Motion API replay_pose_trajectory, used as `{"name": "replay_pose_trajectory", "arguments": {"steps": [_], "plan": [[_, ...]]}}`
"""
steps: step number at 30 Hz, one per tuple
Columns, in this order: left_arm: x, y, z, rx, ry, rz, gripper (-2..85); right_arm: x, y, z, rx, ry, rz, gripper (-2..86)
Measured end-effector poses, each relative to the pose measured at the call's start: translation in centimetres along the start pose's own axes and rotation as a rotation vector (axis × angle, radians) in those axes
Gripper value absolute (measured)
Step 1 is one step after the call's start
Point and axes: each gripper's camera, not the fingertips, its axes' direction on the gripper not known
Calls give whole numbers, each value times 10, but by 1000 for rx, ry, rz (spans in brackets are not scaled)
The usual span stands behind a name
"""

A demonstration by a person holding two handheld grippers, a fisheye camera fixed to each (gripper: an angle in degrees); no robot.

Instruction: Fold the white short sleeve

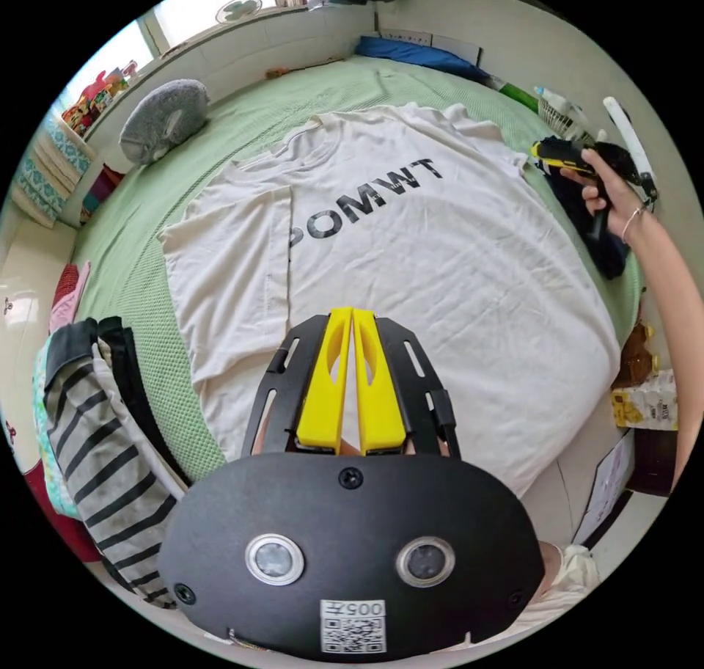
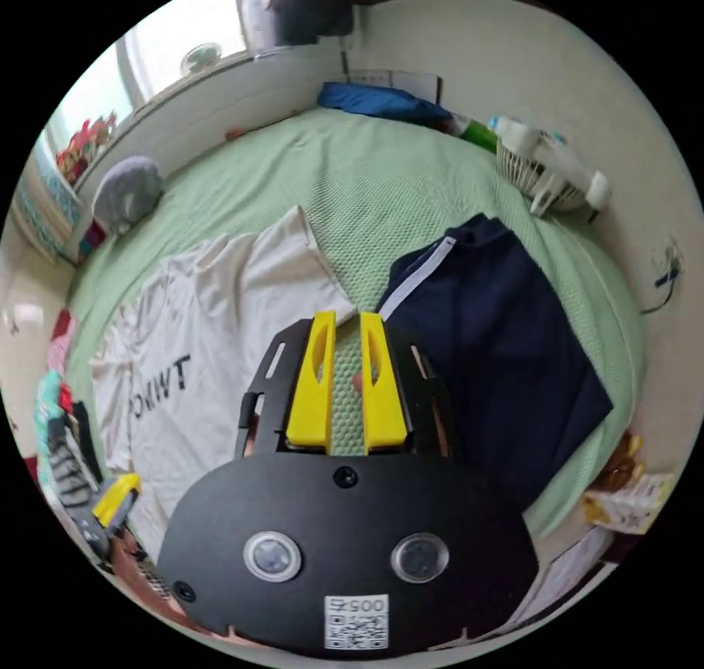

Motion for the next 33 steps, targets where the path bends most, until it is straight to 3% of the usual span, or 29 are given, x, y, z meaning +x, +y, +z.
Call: {"name": "replay_pose_trajectory", "arguments": {"steps": [2, 7, 14, 19, 23, 28, 30, 33], "plan": [[2, -5, 2, 1, 37, -4, -6, 14, -5, 5, -11, -89, 57, 38], [0, -14, 8, 11, 172, -34, -6, 34, -12, 22, -72, -79, 132, 45], [2, -22, 16, -4, 194, -46, -6, 43, -1, -2, 37, -99, 127, -15], [-1, -24, 17, 9, 225, -58, -6, -3, 6, -42, 154, 17, -131, -16], [-4, -25, 21, 1, 228, -63, -6, -81, 30, -79, 267, -21, -427, -15], [-11, -26, 25, 2, 239, -73, -5, -167, 104, -81, 274, -94, -850, -14], [-17, -26, 28, -1, 240, -79, -5, -186, 145, -55, 160, -68, -988, -8], [-27, -25, 32, -5, 256, -96, -6, -181, 165, -27, 20, -46, -998, 16]]}}
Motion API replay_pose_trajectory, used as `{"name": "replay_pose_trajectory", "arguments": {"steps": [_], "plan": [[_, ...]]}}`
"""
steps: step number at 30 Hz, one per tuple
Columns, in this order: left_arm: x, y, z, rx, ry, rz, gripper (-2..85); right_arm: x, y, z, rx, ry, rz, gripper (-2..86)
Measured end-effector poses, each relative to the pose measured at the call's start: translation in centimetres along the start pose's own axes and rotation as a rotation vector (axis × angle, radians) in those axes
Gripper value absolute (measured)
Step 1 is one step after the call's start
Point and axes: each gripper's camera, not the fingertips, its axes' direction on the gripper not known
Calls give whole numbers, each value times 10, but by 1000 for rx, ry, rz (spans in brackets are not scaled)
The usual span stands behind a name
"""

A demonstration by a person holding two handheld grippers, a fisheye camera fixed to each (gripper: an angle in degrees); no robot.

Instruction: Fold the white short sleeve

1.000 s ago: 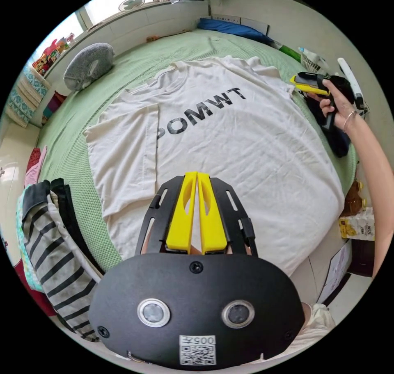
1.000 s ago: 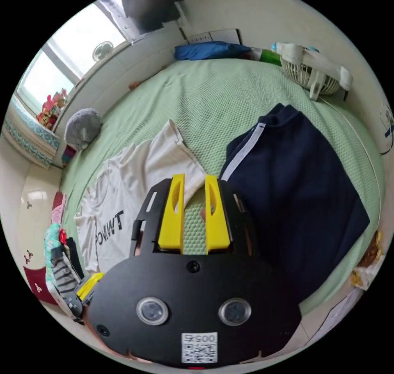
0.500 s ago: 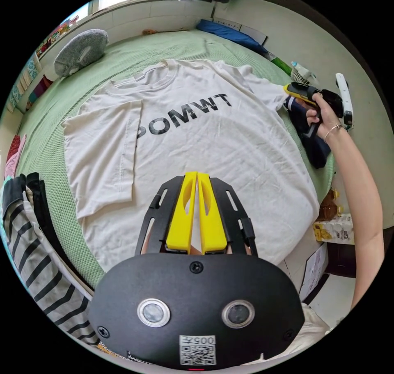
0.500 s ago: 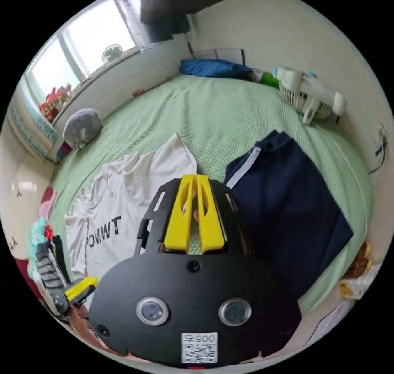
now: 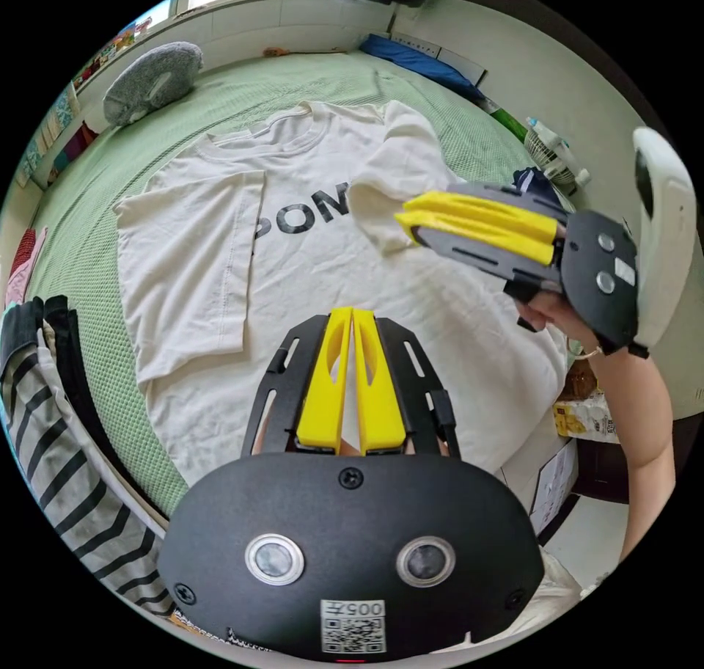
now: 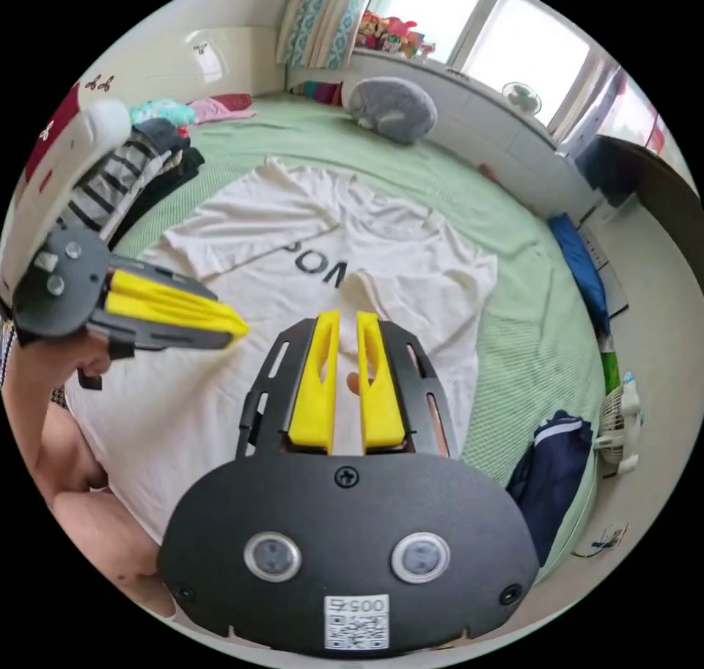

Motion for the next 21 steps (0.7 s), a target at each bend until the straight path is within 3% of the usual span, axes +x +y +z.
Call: {"name": "replay_pose_trajectory", "arguments": {"steps": [9, 17, 21], "plan": [[-27, 2, 3, 0, 39, -31, -6, 85, 0, -16, 38, -77, 353, 63], [-44, 3, 5, 6, 52, -41, -6, 63, -20, 24, -66, 22, 314, 30], [-55, 5, 8, 0, 51, -50, -6, 65, -30, 11, 6, 29, 376, -12]]}}
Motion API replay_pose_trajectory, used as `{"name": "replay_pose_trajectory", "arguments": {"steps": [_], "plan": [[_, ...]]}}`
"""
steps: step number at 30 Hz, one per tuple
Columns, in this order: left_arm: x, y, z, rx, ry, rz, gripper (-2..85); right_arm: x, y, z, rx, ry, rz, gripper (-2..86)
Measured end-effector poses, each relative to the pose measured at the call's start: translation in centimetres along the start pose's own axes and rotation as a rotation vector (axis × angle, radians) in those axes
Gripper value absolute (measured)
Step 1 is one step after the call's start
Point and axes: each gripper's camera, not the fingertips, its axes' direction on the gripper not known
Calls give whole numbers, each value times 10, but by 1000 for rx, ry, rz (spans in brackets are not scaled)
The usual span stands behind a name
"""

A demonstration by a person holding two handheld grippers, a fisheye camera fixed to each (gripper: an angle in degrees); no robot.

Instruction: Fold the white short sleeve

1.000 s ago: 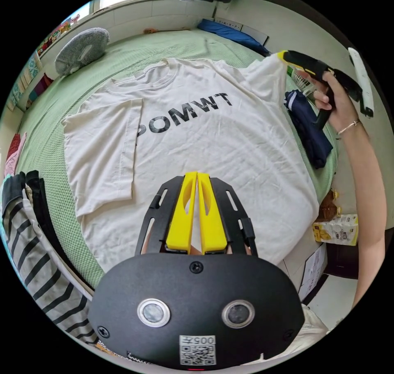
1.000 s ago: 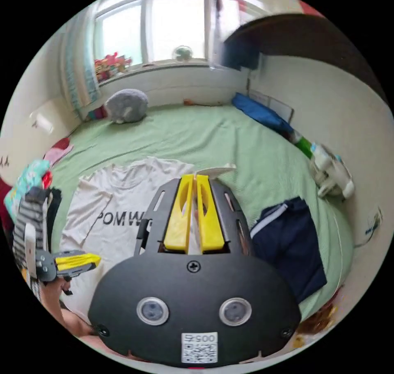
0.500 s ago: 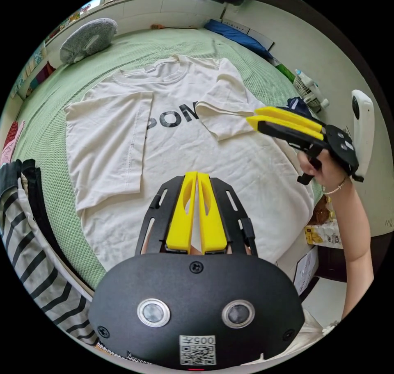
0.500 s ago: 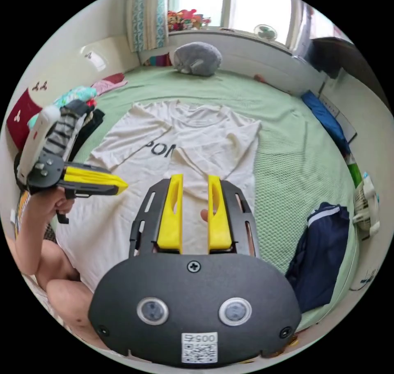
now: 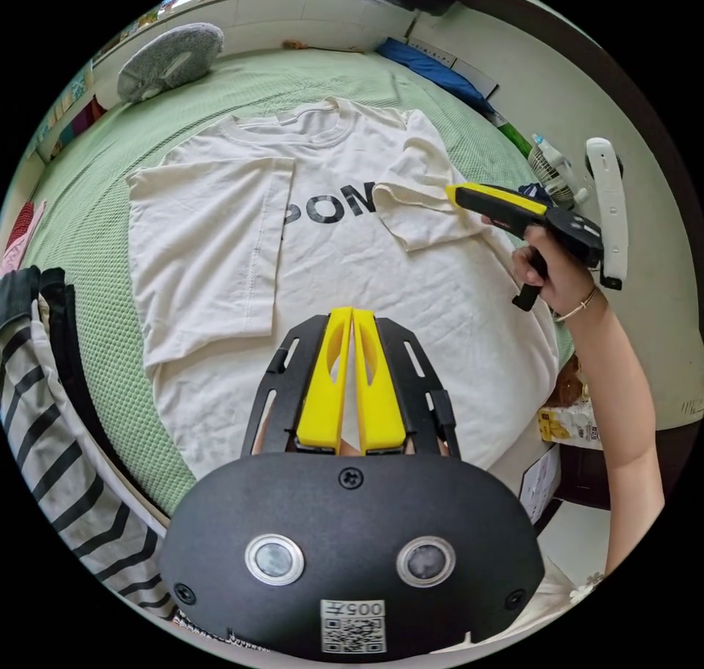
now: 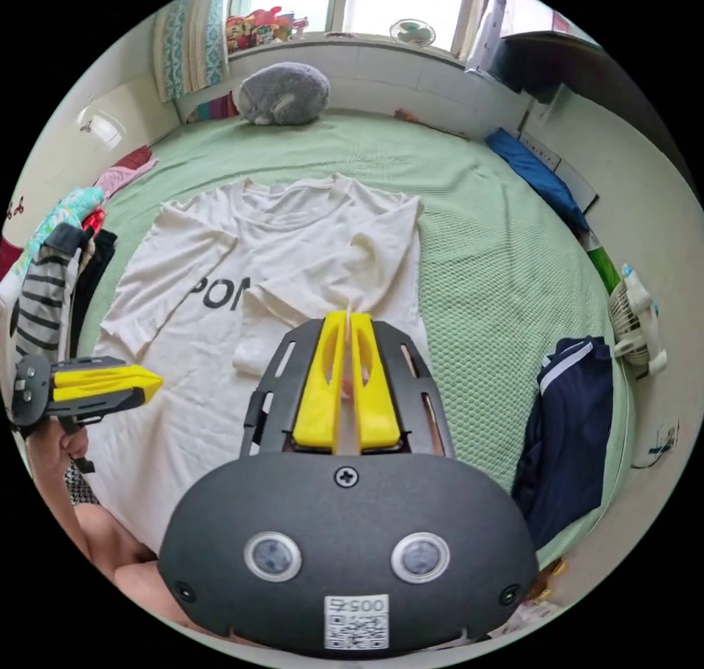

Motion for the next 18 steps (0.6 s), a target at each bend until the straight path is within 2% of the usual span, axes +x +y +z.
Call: {"name": "replay_pose_trajectory", "arguments": {"steps": [6, 12, 15, 18], "plan": [[-16, 1, 3, 1, 37, -34, -6, -16, -66, -22, 100, -28, 24, -13], [-21, 1, 8, -11, -1, -27, -6, -51, -139, -7, 69, 12, 79, 32], [-25, 1, 12, -23, -14, -24, -6, -55, -138, -14, 107, -79, 39, 49], [-29, 1, 14, -26, 13, -25, -6, -40, -122, -19, 113, -69, 8, 55]]}}
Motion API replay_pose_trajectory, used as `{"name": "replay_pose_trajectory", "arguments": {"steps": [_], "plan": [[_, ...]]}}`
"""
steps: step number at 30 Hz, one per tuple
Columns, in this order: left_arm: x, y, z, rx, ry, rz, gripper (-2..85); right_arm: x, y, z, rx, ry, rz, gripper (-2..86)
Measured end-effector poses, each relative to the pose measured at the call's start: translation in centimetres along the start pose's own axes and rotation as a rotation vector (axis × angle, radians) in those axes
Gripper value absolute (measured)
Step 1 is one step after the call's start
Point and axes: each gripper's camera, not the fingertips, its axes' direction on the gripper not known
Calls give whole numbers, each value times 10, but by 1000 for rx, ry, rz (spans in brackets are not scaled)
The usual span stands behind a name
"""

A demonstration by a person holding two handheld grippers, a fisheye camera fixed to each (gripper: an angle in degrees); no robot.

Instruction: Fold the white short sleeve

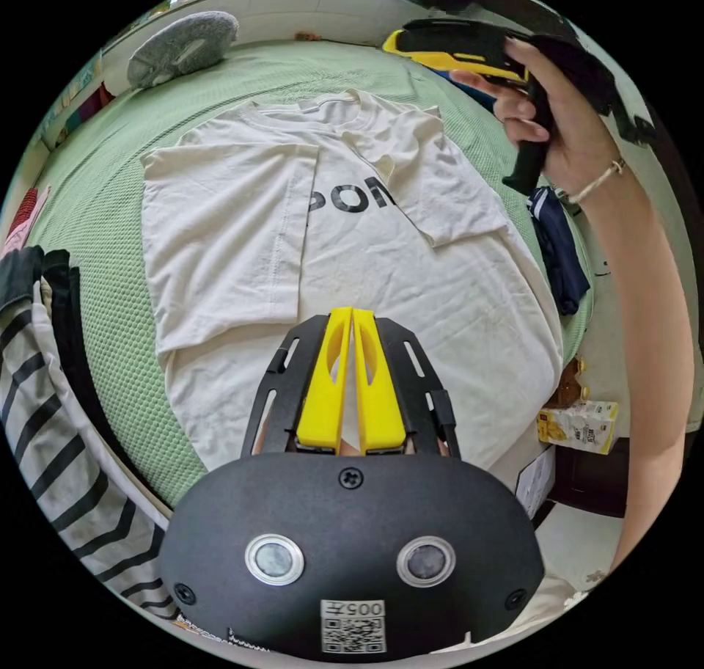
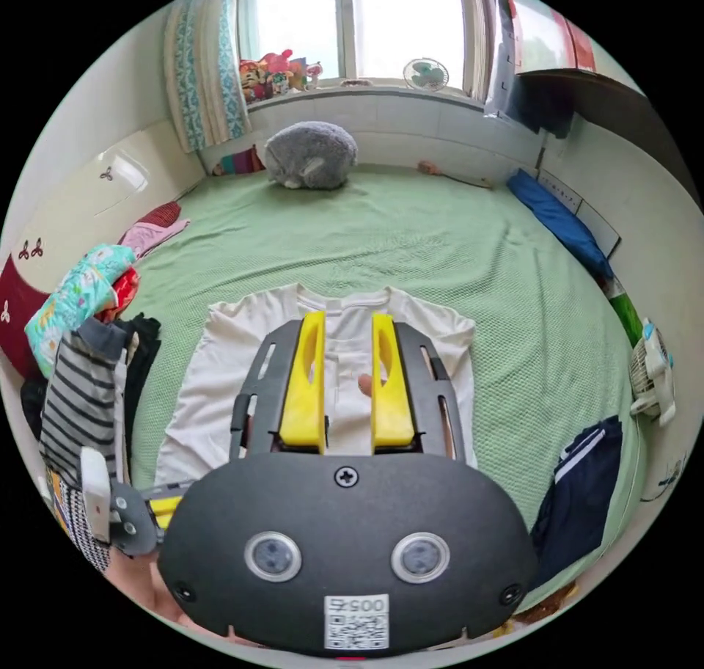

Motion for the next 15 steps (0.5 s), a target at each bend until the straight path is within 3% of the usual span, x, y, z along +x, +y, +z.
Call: {"name": "replay_pose_trajectory", "arguments": {"steps": [4, 8, 15], "plan": [[-1, 0, 2, 5, 17, 5, -6, 40, 25, 0, -80, 94, 25, 52], [0, 1, 4, 4, 18, 14, -6, 85, 57, 1, -201, 61, 96, 46], [2, -2, 14, 0, 30, 15, -6, 80, 68, 30, -331, 28, 80, 44]]}}
